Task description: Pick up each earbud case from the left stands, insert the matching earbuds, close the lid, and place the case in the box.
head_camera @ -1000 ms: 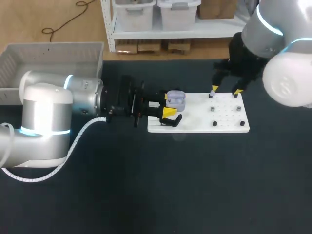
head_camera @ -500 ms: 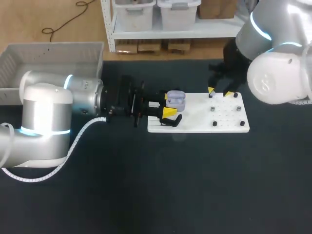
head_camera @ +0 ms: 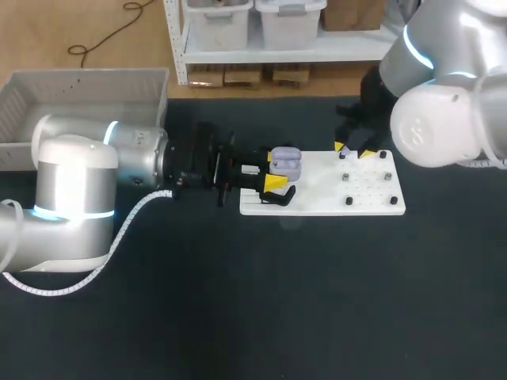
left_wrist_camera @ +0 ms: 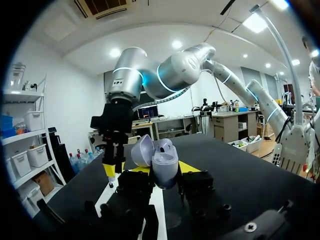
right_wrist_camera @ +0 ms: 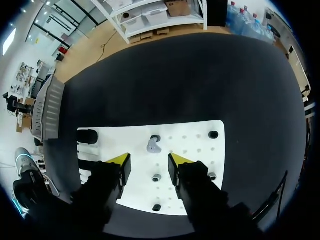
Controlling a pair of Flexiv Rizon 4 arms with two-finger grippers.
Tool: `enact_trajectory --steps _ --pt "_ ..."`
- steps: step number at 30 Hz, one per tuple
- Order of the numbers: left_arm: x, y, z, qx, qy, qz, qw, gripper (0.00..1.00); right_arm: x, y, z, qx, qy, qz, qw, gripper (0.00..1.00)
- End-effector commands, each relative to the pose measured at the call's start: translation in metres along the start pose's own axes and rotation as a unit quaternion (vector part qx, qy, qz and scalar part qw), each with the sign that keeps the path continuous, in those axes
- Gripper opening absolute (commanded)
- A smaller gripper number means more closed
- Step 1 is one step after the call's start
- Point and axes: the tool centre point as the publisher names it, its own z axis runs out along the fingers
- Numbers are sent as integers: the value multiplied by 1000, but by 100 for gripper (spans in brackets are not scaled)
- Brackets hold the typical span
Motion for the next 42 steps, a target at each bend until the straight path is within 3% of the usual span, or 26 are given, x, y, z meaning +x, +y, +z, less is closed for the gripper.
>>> enact_trajectory --steps 1,30,42 --pt "1 -1 0 -2 -1 1 1000 0 -3 -1 2 0 -3 2 1000 44" --pt "1 -1 0 -2 -1 1 1000 0 -11 -6 17 2 -18 12 1000 30" --pt "1 -1 0 -2 -1 1 1000 0 -10 -7 16 11 -12 14 1000 29"
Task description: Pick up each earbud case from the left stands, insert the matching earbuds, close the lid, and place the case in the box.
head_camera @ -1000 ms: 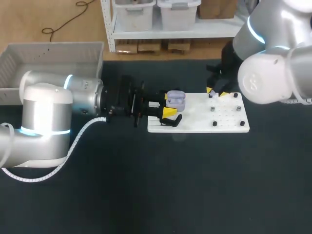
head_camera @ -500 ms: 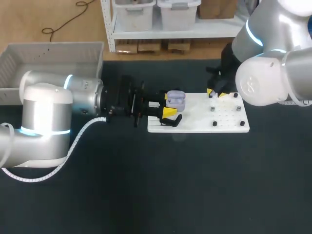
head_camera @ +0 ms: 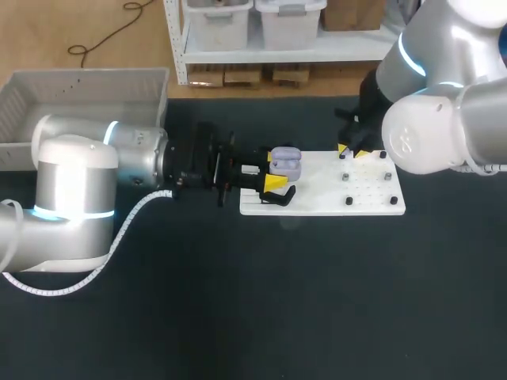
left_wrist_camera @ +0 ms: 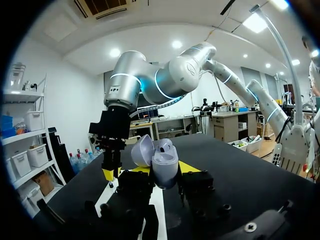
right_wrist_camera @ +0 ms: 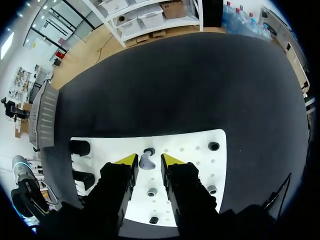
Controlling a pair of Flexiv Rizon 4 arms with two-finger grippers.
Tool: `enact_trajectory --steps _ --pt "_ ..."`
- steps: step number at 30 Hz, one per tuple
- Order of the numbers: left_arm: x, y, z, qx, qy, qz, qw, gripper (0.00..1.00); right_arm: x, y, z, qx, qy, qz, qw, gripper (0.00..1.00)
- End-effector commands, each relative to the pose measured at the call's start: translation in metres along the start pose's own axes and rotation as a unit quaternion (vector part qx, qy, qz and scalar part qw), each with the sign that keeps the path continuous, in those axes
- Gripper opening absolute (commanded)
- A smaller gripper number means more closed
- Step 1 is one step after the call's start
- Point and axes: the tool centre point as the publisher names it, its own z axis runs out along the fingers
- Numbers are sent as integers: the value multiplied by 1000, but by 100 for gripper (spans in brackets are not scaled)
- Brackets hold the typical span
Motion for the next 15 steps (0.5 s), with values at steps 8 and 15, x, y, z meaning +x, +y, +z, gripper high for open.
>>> enact_trajectory --steps 8,15 --pt "1 -1 0 -2 -1 1 1000 0 3 5 4 2 6 -1 1000 23" --pt "1 -1 0 -2 -1 1 1000 0 3 4 4 3 1 3 1000 2"
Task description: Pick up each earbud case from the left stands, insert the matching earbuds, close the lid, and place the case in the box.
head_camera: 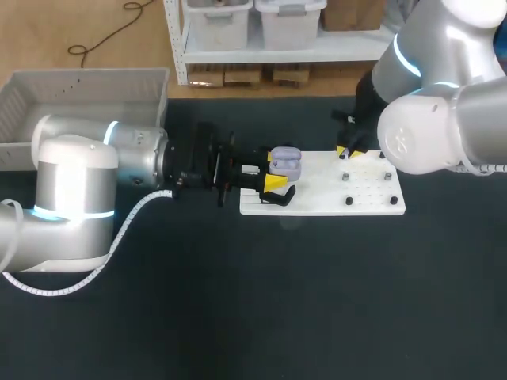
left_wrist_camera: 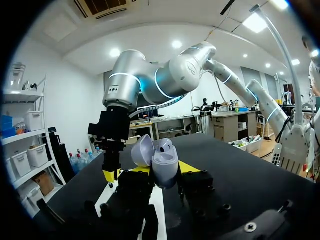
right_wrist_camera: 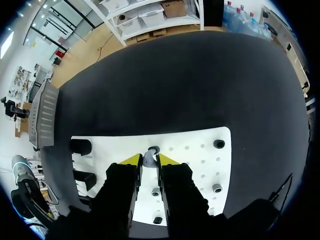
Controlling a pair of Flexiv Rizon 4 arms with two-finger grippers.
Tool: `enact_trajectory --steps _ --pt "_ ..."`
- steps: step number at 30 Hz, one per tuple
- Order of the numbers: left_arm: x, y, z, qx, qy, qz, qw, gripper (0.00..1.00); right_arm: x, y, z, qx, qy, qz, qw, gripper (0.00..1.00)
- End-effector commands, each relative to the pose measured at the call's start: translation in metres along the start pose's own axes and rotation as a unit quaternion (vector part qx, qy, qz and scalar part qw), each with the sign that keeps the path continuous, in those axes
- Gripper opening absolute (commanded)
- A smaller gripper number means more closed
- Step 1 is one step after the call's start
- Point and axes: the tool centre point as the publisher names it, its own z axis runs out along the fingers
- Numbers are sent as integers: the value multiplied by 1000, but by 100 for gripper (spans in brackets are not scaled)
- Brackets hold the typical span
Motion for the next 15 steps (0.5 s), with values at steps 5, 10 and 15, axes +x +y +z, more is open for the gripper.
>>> enact_trajectory --steps 5,10,15 --pt "1 -1 0 -2 -1 1 1000 0 3 -3 1 7 0 3 1000 0" --pt "1 -1 0 -2 -1 1 1000 0 7 -1 -25 -4 -19 2 1000 0" --pt "1 -1 0 -2 -1 1 1000 0 17 7 -64 -11 -42 0 999 0"
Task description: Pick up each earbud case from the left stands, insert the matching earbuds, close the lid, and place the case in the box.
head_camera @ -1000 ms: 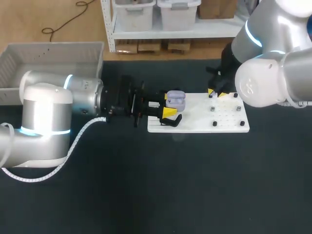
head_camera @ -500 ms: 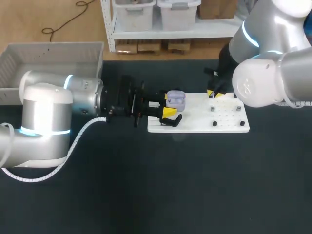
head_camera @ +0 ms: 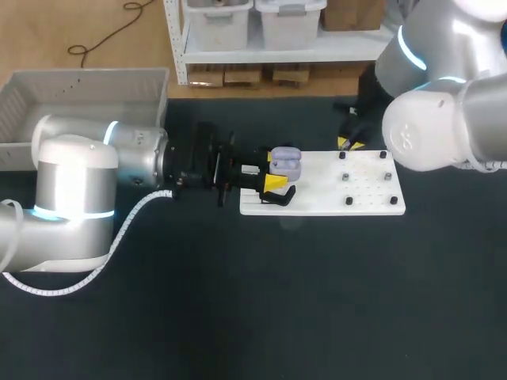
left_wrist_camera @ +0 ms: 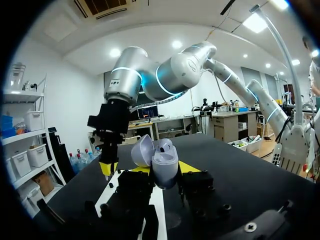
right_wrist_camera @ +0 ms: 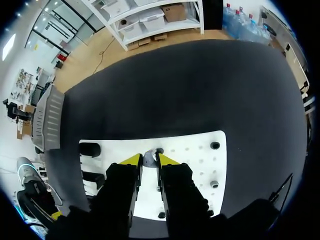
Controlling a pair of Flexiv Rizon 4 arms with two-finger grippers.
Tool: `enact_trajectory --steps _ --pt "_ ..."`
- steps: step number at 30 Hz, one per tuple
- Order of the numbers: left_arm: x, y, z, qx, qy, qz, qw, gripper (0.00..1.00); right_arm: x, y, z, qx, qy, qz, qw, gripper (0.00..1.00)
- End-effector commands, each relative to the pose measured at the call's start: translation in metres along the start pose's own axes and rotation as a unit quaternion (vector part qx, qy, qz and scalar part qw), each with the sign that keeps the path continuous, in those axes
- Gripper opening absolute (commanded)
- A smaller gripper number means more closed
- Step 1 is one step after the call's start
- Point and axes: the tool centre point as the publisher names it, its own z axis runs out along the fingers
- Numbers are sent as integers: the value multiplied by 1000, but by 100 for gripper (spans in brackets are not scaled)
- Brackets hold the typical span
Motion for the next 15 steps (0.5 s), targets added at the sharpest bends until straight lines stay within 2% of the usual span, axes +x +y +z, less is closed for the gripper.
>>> enact_trajectory --steps 1,4,8,11,15 --pt "1 -1 0 -2 -1 1 1000 0 24 1 -49 0 -25 -2 1000 0" --pt "1 -1 0 -2 -1 1 1000 0 32 8 -76 -2 -28 -3 1000 0" --pt "1 -1 0 -2 -1 1 1000 0 49 21 -115 1 -13 -45 999 0" --pt "1 -1 0 -2 -1 1 1000 0 64 35 -145 1 -13 -72 997 0" --pt "1 -1 0 -2 -1 1 1000 0 82 59 -170 3 -5 -98 995 0"
